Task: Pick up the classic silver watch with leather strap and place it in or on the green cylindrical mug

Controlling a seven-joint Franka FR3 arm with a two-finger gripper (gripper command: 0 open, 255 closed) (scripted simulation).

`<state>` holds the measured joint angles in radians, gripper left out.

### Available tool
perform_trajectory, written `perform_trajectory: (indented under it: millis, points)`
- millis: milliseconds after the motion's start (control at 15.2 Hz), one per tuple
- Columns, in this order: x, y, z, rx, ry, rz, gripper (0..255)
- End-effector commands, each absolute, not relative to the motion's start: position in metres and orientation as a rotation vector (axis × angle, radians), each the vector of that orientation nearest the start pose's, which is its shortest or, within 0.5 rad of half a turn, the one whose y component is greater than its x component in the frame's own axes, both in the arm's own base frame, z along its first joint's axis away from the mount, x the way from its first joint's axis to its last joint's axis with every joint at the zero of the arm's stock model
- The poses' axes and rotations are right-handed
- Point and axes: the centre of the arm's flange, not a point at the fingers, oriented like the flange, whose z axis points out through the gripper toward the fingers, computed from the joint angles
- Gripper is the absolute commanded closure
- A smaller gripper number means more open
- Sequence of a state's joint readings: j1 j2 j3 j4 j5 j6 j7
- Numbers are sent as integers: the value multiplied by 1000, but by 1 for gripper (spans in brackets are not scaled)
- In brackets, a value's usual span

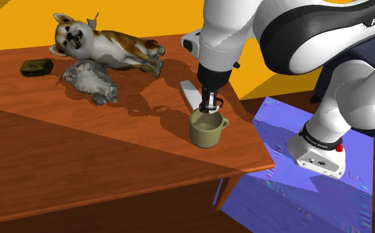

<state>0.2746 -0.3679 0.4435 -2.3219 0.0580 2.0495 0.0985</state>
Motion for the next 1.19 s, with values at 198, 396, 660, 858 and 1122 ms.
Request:
perform_trajectory:
  millis: [198,396,660,858,1122]
  points:
    - [333,309,445,-3076,-907,-160,255]
    - [333,309,445,-3076,-907,-160,255]
    - [333,309,445,-3076,-907,-160,255]
    - [333,309,445,-3076,-907,-160,0]
    - [333,309,445,-3076,-907,-160,0]
